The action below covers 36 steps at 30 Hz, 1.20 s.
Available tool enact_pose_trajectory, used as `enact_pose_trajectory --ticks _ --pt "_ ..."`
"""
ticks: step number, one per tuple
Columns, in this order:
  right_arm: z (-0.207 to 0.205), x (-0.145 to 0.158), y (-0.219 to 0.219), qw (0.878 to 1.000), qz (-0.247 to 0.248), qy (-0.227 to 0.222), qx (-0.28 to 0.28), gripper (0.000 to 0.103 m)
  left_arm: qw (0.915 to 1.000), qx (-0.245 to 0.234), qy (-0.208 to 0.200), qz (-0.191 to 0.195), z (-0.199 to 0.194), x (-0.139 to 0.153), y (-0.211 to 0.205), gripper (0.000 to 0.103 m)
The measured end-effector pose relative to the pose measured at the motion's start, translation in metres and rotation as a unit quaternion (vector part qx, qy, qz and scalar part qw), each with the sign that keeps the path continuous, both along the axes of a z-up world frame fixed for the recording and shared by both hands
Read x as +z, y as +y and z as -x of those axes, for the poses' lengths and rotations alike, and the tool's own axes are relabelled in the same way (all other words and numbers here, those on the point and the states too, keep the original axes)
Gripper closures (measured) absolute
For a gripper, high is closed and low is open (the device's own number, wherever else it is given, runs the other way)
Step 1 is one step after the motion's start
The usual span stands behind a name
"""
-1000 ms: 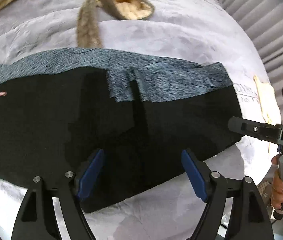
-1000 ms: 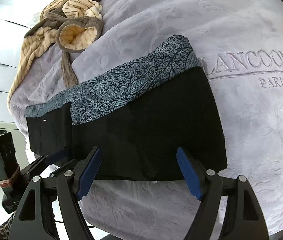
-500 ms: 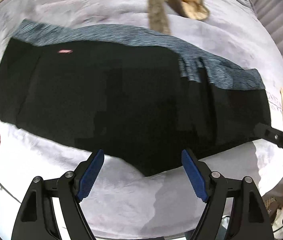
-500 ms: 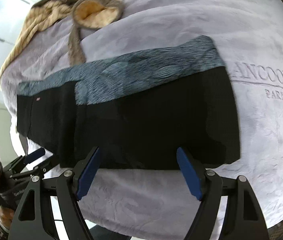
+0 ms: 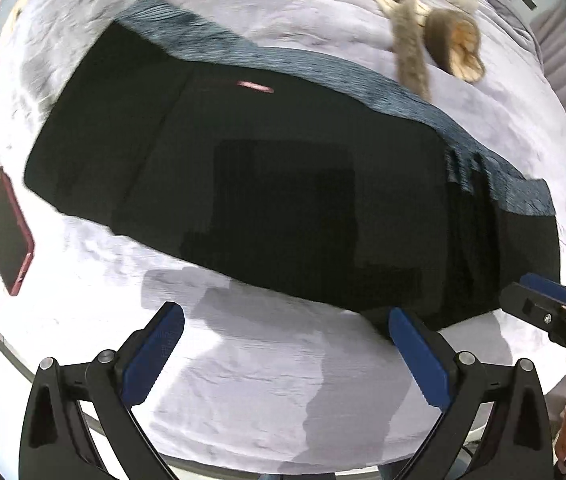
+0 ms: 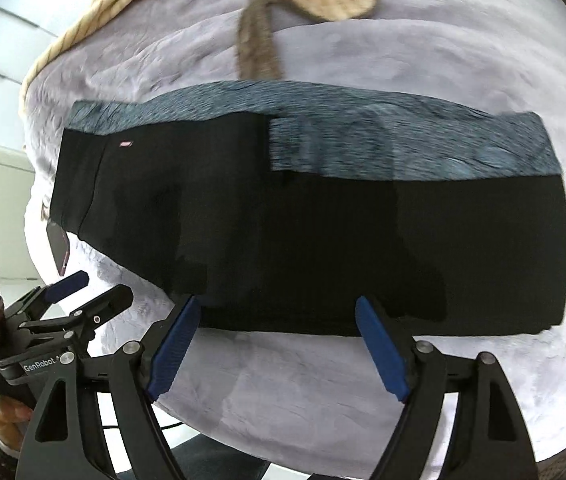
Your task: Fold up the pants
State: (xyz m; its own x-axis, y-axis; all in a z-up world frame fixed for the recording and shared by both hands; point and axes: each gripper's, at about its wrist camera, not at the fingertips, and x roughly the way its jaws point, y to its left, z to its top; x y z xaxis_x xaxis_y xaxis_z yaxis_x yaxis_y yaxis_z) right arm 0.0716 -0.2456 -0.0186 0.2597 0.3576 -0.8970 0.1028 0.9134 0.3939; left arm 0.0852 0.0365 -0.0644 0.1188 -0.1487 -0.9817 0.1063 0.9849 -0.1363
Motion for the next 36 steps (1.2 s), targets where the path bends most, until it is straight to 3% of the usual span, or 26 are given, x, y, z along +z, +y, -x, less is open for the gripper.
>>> enact_pose_trajectory --ticks 10,20,36 --pt "-0.015 0.002 0.050 0.999 0.015 0.010 0.030 0.018 0.9994 0.033 0.000 -0.003 -0.003 -0.010 0.056 0.000" --pt "-0.029 -0.002 0.072 0.998 0.040 0.018 0.041 0.017 0.9981 0.059 0.001 0.018 -0.011 -0.016 0.092 0.000" --pt "-0.042 -0.037 0.087 0.997 0.047 0.049 0.044 0.012 0.9950 0.086 -0.019 0.046 -0.028 -0.019 0.127 0.000"
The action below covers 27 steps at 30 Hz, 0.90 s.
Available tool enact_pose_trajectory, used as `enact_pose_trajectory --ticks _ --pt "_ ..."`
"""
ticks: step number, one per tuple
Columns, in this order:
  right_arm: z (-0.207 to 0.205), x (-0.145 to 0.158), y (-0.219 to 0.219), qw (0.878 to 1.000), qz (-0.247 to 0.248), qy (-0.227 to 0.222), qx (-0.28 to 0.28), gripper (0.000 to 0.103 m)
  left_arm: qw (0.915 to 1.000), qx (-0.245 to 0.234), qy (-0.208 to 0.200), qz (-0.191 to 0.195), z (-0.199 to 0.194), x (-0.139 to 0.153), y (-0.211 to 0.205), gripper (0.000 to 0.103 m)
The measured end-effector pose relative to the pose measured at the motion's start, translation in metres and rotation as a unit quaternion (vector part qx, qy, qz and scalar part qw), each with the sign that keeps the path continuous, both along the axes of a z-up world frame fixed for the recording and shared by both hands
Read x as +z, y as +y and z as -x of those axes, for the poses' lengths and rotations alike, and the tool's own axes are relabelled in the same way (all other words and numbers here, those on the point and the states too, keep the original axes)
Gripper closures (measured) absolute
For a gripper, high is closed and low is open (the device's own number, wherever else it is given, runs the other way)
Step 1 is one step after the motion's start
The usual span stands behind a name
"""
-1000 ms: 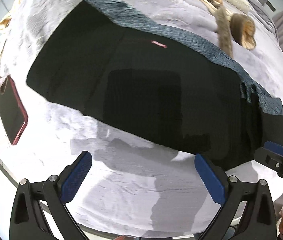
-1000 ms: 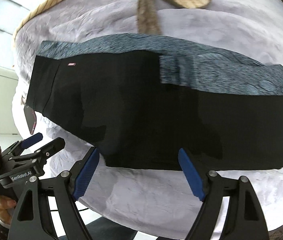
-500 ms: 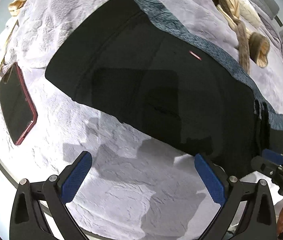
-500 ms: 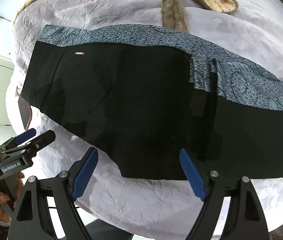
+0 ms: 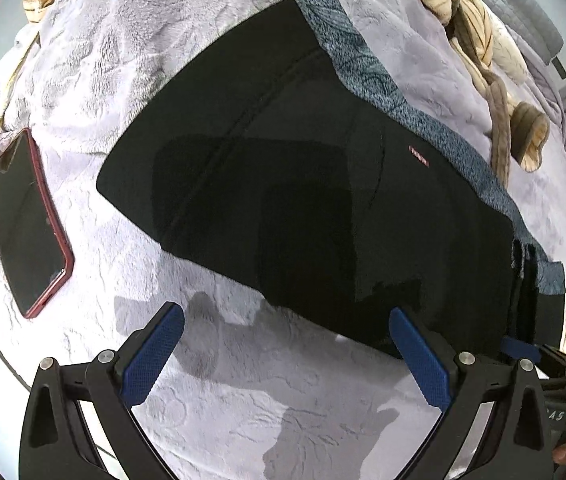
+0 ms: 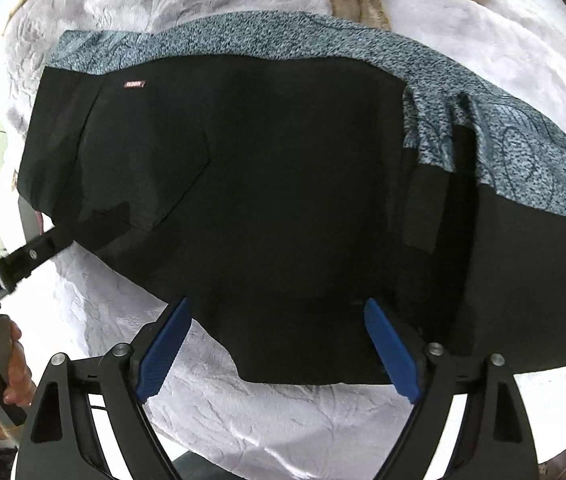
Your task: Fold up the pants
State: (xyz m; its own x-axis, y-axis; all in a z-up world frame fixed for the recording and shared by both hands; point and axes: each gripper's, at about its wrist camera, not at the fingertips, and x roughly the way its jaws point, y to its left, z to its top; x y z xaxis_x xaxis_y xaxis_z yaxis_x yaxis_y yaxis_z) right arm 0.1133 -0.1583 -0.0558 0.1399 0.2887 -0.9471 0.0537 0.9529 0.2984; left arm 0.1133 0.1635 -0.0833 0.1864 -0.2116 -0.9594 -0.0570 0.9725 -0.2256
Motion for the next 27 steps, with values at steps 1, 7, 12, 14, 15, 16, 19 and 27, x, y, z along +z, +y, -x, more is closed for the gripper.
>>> enact_pose_trajectory --ticks 1,7,12,14,15,16,19,27 --pt "0.000 0.000 0.001 1.000 0.000 0.000 0.001 0.010 1.0000 0.003 -0.002 0.002 -0.001 0.001 0.002 0.000" --pt "-0.001 -0.002 0.003 1.000 0.000 0.003 0.004 0.009 0.9999 0.011 -0.006 0.009 -0.004 0.002 0.013 0.000" --pt "0.002 -0.002 0.005 1.000 0.002 0.002 0.007 0.009 0.9998 0.017 -0.004 0.011 -0.008 0.001 0.020 0.000" --pt "-0.001 -0.004 0.004 1.000 0.002 0.002 0.007 0.009 0.9995 0.024 -0.004 0.021 -0.007 0.001 0.024 0.000" --pt "-0.001 -0.004 0.004 1.000 0.002 0.002 0.007 0.009 0.9992 0.028 -0.005 0.027 -0.007 0.000 0.028 0.000" --pt "-0.001 -0.004 0.004 1.000 0.002 0.002 0.008 0.009 0.9987 0.035 -0.007 0.036 -0.008 0.000 0.033 0.000" --pt "0.001 -0.007 0.017 1.000 0.004 0.002 0.013 0.009 0.9964 0.057 -0.021 0.059 -0.008 -0.001 0.048 0.000" --pt "0.008 -0.014 0.038 0.999 0.013 0.000 0.031 0.008 0.9829 0.086 -0.053 0.154 -0.012 -0.011 0.071 0.000"
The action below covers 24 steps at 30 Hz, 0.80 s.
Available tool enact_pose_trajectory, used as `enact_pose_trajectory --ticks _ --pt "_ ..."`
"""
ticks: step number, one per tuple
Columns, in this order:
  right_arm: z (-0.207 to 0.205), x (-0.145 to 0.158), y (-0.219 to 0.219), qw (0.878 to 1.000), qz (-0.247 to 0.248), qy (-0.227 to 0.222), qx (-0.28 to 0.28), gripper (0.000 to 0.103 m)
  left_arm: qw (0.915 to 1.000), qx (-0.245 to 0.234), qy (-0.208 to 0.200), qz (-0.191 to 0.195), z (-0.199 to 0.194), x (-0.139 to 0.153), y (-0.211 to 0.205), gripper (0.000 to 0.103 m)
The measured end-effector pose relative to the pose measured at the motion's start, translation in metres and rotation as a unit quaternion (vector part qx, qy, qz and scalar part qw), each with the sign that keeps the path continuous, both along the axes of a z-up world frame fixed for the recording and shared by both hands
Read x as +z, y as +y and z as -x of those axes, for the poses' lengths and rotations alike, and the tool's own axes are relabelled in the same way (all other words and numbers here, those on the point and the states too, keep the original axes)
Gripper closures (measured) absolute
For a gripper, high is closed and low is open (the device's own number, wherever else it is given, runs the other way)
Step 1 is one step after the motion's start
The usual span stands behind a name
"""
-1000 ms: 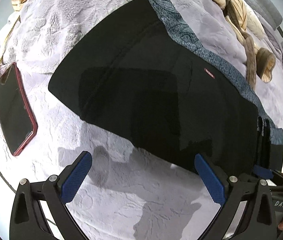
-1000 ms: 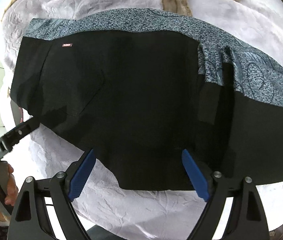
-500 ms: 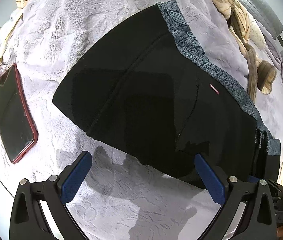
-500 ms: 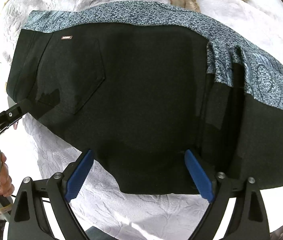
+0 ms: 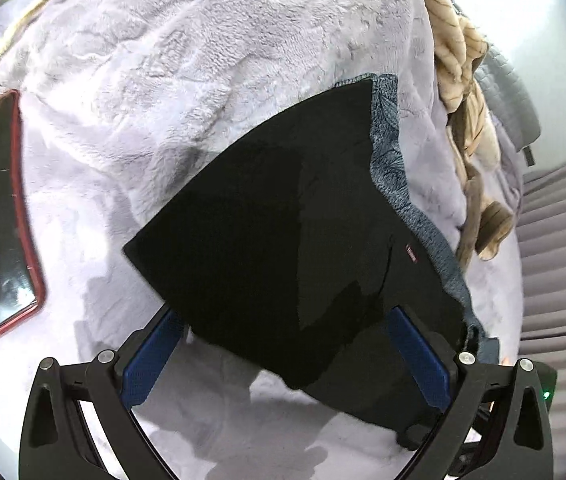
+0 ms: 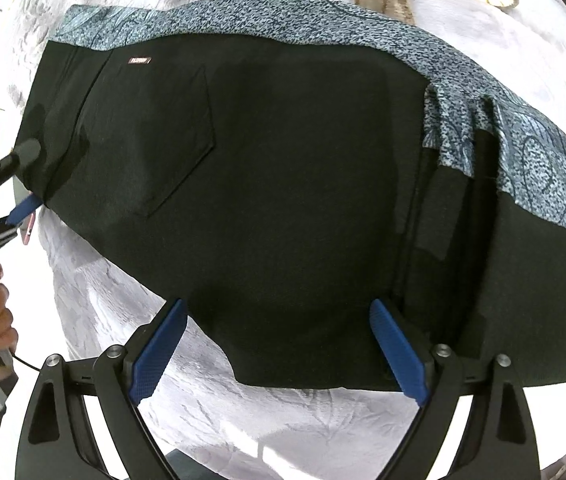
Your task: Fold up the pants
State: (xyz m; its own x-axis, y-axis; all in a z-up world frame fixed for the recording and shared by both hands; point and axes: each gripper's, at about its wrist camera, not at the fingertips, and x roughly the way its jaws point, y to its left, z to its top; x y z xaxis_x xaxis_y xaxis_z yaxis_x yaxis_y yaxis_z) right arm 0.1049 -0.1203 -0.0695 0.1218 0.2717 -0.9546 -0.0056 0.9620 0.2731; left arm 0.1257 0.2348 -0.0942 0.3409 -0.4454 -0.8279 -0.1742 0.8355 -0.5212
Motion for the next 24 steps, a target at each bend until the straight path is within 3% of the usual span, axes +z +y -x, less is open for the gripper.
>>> enact_pose_trajectory --ticks 7,12,14,17,18,19,21,24 --pt "0.003 -0.006 0.016 1.000 0.002 -0.002 0.012 0.002 0.9997 -0.023 -0.002 0.002 -0.007 -0.008 -0.014 0.000" --pt "0.005 -0.007 0.017 1.000 -0.007 -0.003 0.013 0.002 0.9992 -0.015 -0.037 -0.008 -0.005 0.017 -0.022 0.001" --pt "0.004 -0.003 0.007 1.000 -0.018 -0.005 0.008 0.002 0.9972 -0.024 -0.055 -0.044 -0.003 0.029 -0.033 0.005" --pt "0.003 0.014 -0.007 0.999 -0.036 -0.028 -0.008 0.002 0.9881 -0.032 -0.054 -0.141 -0.004 0.031 -0.046 0.033" --pt "0.000 0.024 -0.012 0.998 -0.042 -0.040 -0.013 0.002 0.9840 -0.033 -0.050 -0.168 -0.005 0.030 -0.046 0.048" --pt "-0.002 0.031 -0.014 0.998 -0.046 -0.046 -0.015 0.002 0.9823 -0.034 -0.046 -0.178 -0.004 0.028 -0.044 0.056" --pt "-0.012 0.052 -0.020 0.996 -0.065 -0.063 -0.021 0.002 0.9811 -0.037 -0.053 -0.182 -0.002 0.030 -0.041 0.056" --pt "-0.042 0.086 -0.019 0.992 -0.102 -0.079 -0.014 0.002 0.9621 -0.078 -0.092 -0.245 0.007 0.039 -0.061 0.060"
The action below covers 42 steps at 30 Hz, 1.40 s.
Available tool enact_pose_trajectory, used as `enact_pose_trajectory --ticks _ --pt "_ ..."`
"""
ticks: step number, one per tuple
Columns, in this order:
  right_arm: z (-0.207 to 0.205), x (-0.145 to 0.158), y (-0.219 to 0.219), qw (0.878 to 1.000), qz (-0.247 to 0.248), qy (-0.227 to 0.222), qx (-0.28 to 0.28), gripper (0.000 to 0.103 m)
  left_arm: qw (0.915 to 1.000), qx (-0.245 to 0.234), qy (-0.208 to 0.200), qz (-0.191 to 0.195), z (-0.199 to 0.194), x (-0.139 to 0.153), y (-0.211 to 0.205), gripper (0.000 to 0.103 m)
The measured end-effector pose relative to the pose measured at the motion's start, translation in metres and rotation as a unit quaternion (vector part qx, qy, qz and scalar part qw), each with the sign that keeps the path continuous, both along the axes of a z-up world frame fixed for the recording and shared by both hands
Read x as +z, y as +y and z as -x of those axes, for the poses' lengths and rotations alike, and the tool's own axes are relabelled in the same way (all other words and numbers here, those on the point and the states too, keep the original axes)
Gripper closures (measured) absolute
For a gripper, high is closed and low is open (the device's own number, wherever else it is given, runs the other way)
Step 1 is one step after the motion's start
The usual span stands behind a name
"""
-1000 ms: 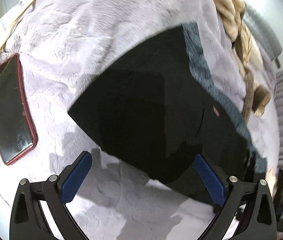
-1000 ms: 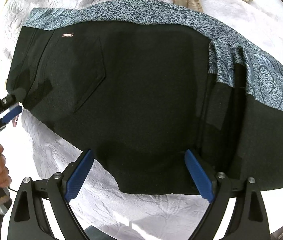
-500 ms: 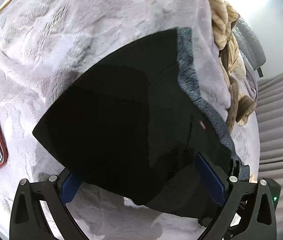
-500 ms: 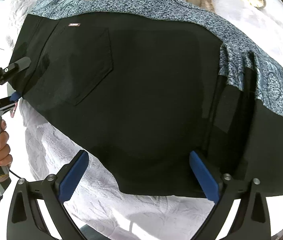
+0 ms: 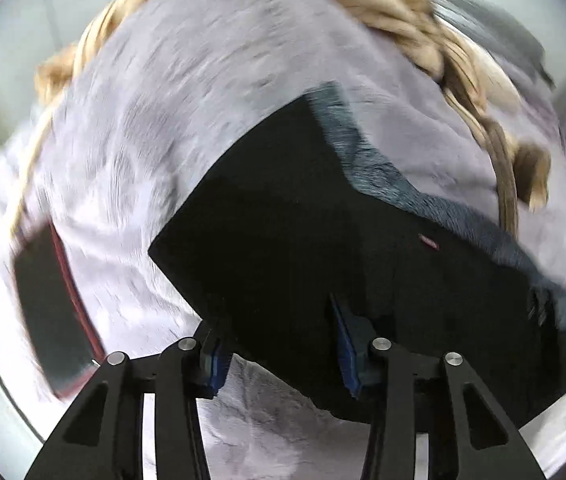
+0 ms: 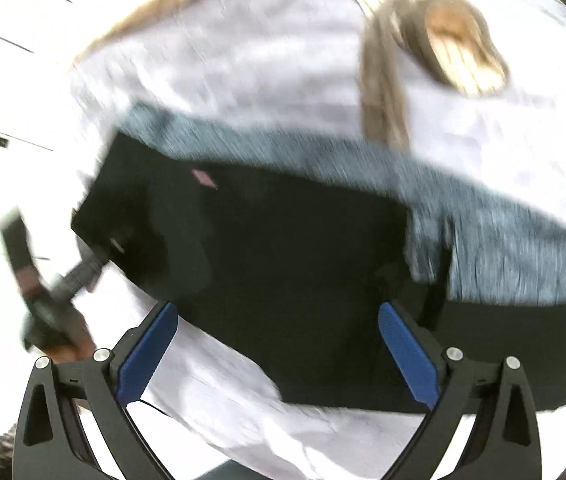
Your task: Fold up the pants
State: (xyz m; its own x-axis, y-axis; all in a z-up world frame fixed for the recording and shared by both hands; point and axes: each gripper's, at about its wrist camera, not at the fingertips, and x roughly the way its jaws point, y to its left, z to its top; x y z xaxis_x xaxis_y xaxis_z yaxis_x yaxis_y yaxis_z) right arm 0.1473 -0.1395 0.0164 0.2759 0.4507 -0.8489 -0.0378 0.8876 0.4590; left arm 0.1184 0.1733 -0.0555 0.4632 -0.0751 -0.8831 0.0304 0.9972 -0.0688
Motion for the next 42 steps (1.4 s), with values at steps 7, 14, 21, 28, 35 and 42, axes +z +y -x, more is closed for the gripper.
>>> enact_pose_trajectory --ticks 7,14,21,28,35,42 --pt "-0.090 0.049 0.092 0.991 -0.004 0.026 0.134 0.002 0.9917 -0.064 -0.054 -0.097 0.018 0.012 -0.040 0.062" --pt "-0.128 0.031 0.222 0.952 0.097 0.083 0.278 0.002 0.9876 -0.075 -0.073 -0.117 0.023 0.017 -0.057 0.062" --pt "-0.137 -0.016 0.260 0.923 0.187 0.147 0.303 0.002 0.9890 -0.063 -0.079 -0.108 0.029 0.020 -0.055 0.062" --pt "-0.137 -0.020 0.229 0.945 0.118 0.143 0.270 0.085 0.9875 -0.077 -0.092 -0.103 0.038 0.036 -0.064 0.062" --pt "-0.106 0.020 0.133 0.973 -0.024 0.084 0.215 0.086 0.9787 -0.129 -0.129 -0.094 0.055 0.082 -0.105 0.062" --pt "-0.054 0.053 -0.005 0.979 -0.168 0.004 0.112 0.086 0.9590 -0.207 -0.180 -0.071 0.084 0.132 -0.178 0.061"
